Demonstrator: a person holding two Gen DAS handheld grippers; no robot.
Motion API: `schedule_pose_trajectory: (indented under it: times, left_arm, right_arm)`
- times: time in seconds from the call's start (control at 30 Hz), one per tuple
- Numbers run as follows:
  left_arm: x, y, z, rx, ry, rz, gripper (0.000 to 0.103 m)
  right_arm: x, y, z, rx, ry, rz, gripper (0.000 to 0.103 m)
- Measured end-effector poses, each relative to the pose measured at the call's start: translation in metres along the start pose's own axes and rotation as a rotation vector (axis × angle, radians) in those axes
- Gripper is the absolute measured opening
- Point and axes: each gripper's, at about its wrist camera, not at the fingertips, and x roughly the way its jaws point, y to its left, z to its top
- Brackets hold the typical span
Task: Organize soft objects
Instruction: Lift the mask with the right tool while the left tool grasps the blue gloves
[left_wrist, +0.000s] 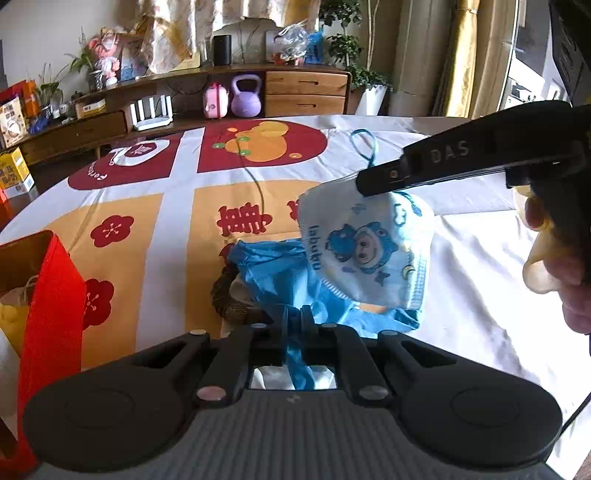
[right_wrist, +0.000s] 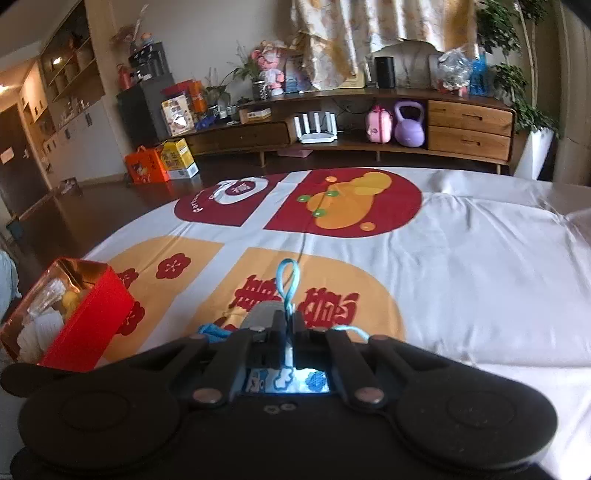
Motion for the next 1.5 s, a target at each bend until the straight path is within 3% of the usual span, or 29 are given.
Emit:
schedule_pose_trajectory:
  times: [0.33,0.7,0.9,1.1,1.17,1.2,1.27,1.3,1.33,1.5]
  left_arm:
    - [-0.036,0.0,0.011,0.025,-0.045,0.032,0.004]
    - [-0.103,0.032,0.036,-0.055,-0.143,0.037,0.004]
    - [-0.102,0.038,0.029,-0.064,-0.055,-0.021,0.004]
    - [-0.089,0.037,0.008,-0.079,-0.021,-0.044,0.005]
    - [-0.084,0.039,0.003,-0.103,-0.008,-0.078,0.01]
    - [-0.081,0.039,0.002,-0.108,0.0,-0.089,0.019]
    - [-0.073,0.039,-0.002,-0.104,0.007,-0.092,0.043]
    - [-0.069,0.038,-0.004,-0.098,0.005,-0.081,0.071]
    - [-0.067,0.037,-0.006,-0.095,-0.006,-0.07,0.086]
    - [-0.04,0.036,-0.009,-0.087,0.032,-0.063,0.088]
  right_arm:
    - [-0.043,0.004,-0.014,0.004,-0.034,-0.051,0.002]
    - [-0.089,0.027,-0.021,0.008,-0.075,-0.044,0.002]
    - [-0.102,0.038,-0.027,-0.005,-0.081,-0.049,0.002]
    - [-0.102,0.037,-0.038,-0.002,-0.062,-0.047,0.002]
    - [-0.099,0.036,-0.041,-0.002,-0.055,-0.042,0.002]
    - [-0.098,0.034,-0.041,-0.002,-0.053,-0.038,0.002]
    - [-0.094,0.033,-0.042,-0.005,-0.049,-0.03,0.002]
    - [-0.091,0.032,-0.043,-0.007,-0.046,-0.028,0.002]
    - [-0.089,0.032,-0.044,-0.008,-0.042,-0.024,0.002]
    - [-0.073,0.026,-0.05,-0.005,-0.012,-0.016,0.002]
